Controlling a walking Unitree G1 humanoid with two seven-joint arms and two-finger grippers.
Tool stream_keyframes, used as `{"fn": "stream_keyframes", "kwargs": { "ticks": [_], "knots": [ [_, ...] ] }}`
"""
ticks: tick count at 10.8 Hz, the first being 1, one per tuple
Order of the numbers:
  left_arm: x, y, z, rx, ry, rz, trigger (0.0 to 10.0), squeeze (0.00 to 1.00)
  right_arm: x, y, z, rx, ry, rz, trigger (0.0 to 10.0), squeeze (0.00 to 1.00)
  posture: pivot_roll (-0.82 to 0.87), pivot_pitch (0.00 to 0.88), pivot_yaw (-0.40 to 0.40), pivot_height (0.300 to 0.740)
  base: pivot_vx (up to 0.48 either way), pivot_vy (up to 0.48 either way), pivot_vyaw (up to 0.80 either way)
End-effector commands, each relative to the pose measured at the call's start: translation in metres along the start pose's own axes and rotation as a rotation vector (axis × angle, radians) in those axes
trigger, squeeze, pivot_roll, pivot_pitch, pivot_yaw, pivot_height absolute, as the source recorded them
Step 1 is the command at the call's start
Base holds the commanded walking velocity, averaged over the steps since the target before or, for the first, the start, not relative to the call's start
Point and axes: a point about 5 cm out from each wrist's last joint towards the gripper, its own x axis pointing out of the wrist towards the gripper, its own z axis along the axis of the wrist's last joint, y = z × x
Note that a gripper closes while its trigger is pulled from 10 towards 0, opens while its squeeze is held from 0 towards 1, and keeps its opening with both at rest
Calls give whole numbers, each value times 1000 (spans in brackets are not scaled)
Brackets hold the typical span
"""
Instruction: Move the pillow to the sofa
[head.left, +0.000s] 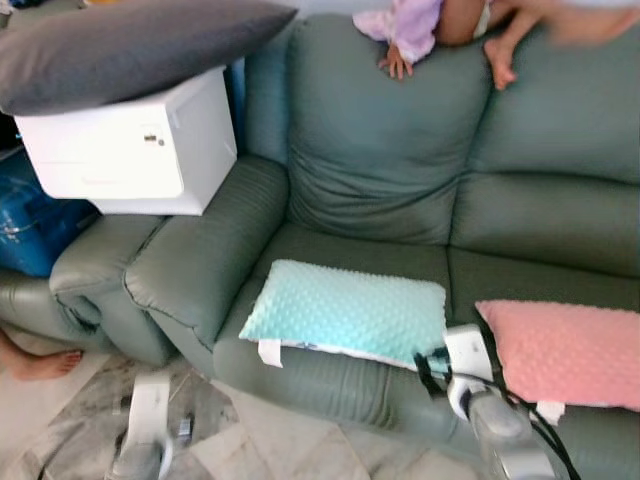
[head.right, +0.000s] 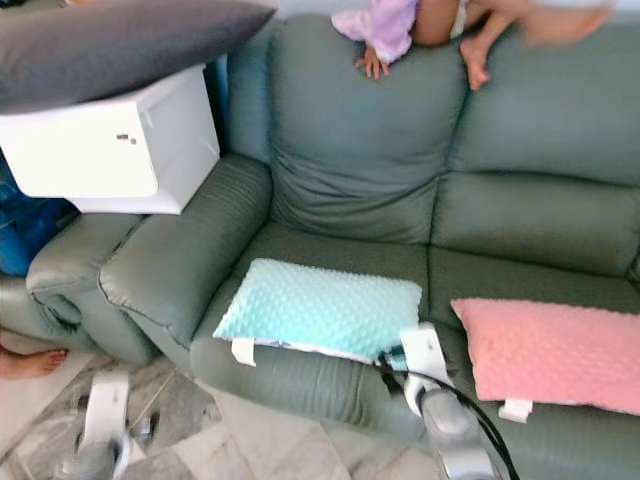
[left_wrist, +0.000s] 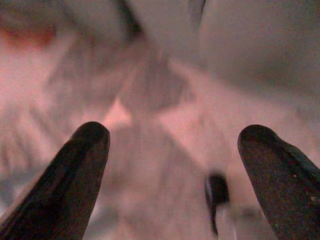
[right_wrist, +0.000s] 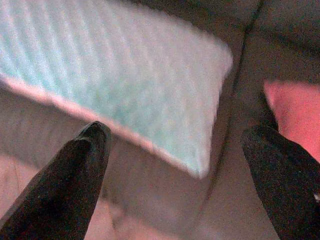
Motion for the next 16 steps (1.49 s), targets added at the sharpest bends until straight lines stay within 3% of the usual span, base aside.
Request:
{"fn": "stream_keyframes", "kwargs": {
  "ticks": [1,2,4,5,16],
  "knots": [
    [-3,14,-13,1,76,58,10000,0,-2,0,-17,-1,76,-18,10000,0,-242,0,45,740,0,0,0],
    [-4,14,-21,1,123,75,10000,0,-11,1,-47,-30,226,-16,10000,0,-241,0,39,740,0,0,0],
    [0,-13,-9,-4,98,-74,10000,0,-20,-4,-68,17,331,-9,10000,0,-194,1,22,740,0,0,0],
    [1,-18,-6,8,84,-91,10000,0,-21,-6,-69,45,331,-16,10000,0,-193,3,22,740,0,0,0],
    [0,-17,-11,33,101,-92,10000,0,-22,-9,-72,27,343,-25,10000,0,-205,1,33,740,0,0,0]
  ]
}}
